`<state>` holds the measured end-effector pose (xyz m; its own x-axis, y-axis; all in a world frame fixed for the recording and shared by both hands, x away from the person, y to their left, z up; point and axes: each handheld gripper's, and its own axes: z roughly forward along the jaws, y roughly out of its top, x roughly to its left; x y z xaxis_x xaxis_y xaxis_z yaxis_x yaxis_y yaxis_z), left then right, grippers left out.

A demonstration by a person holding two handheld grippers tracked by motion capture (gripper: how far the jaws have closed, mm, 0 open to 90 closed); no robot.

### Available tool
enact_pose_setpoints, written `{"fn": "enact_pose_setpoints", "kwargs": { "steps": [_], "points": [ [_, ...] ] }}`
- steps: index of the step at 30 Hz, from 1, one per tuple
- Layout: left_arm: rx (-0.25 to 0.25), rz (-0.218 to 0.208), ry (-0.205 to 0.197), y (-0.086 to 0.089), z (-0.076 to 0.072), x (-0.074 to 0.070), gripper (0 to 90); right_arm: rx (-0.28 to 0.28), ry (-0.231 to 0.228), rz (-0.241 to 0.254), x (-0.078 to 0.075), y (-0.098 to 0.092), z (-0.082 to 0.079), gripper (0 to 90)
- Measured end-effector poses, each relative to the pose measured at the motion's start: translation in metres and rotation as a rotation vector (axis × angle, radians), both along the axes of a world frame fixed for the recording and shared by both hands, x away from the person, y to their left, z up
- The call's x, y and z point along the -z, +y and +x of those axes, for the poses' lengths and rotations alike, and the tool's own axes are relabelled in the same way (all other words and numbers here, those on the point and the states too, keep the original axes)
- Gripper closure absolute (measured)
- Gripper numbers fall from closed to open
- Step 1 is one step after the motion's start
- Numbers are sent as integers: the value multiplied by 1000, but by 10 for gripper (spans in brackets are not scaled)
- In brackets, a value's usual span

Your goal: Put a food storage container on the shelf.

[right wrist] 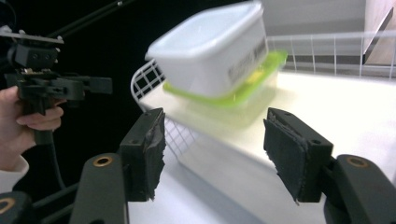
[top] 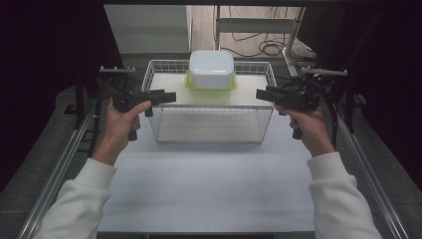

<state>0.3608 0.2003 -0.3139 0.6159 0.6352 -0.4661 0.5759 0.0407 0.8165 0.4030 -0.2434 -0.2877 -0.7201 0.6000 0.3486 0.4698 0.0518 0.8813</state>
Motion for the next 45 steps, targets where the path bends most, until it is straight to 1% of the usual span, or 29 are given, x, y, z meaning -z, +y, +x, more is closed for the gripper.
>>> {"fn": "enact_pose_setpoints", "kwargs": {
  "steps": [2,4,6,9,10,11,12,14,17,19,20,21,22,24,28,29,31,35,37,38,40,41,45],
  "points": [
    [18,14,-8,-1,-10,8,308,-7,-6,3,10,-4,-10,367],
    [22,32,-11,-2,-18,15,304,-13,-11,4,18,-7,-19,365],
    [24,48,-24,-2,-27,23,300,-16,-18,-3,27,-10,-28,364],
    [35,43,-21,0,-38,36,298,-26,-17,-11,43,-14,-42,364],
    [34,54,-23,0,-42,41,298,-33,-16,-16,49,-15,-45,363],
    [17,62,-30,2,-47,47,298,-43,-11,-34,55,-15,-49,361],
    [13,63,-29,4,-50,52,302,-47,-9,-58,63,-15,-53,360],
    [13,54,-14,6,-55,63,303,-56,6,-88,76,-14,-59,357],
    [7,58,11,10,-61,79,302,-68,25,-122,94,-11,-67,353],
    [3,59,31,11,-64,89,303,-69,36,-131,102,-10,-71,348],
    [-2,63,36,11,-66,93,306,-64,40,-134,109,-9,-74,348],
    [-10,81,40,10,-68,100,311,-62,46,-131,113,-8,-76,347],
    [-8,89,45,10,-69,103,313,-64,64,-137,121,-7,-78,342],
    [-7,109,54,8,-73,111,313,-59,71,-150,130,-6,-81,337],
    [1,144,83,5,-78,130,312,-72,99,-192,148,-1,-86,326],
    [5,166,96,4,-79,134,312,-76,97,-208,151,0,-87,325],
    [4,173,104,4,-80,138,311,-83,108,-230,156,2,-89,323],
    [3,179,111,1,-79,141,311,-85,119,-242,161,5,-90,320],
    [6,194,115,-1,-80,143,310,-78,118,-249,163,4,-90,316],
    [12,210,115,-3,-80,145,309,-74,123,-254,164,4,-90,314],
    [17,220,119,-4,-80,147,306,-66,128,-254,166,3,-89,311],
    [17,217,123,-5,-80,148,306,-65,129,-253,166,3,-90,310],
    [11,219,119,-4,-80,148,306,-54,116,-244,165,1,-90,306]
  ]
}}
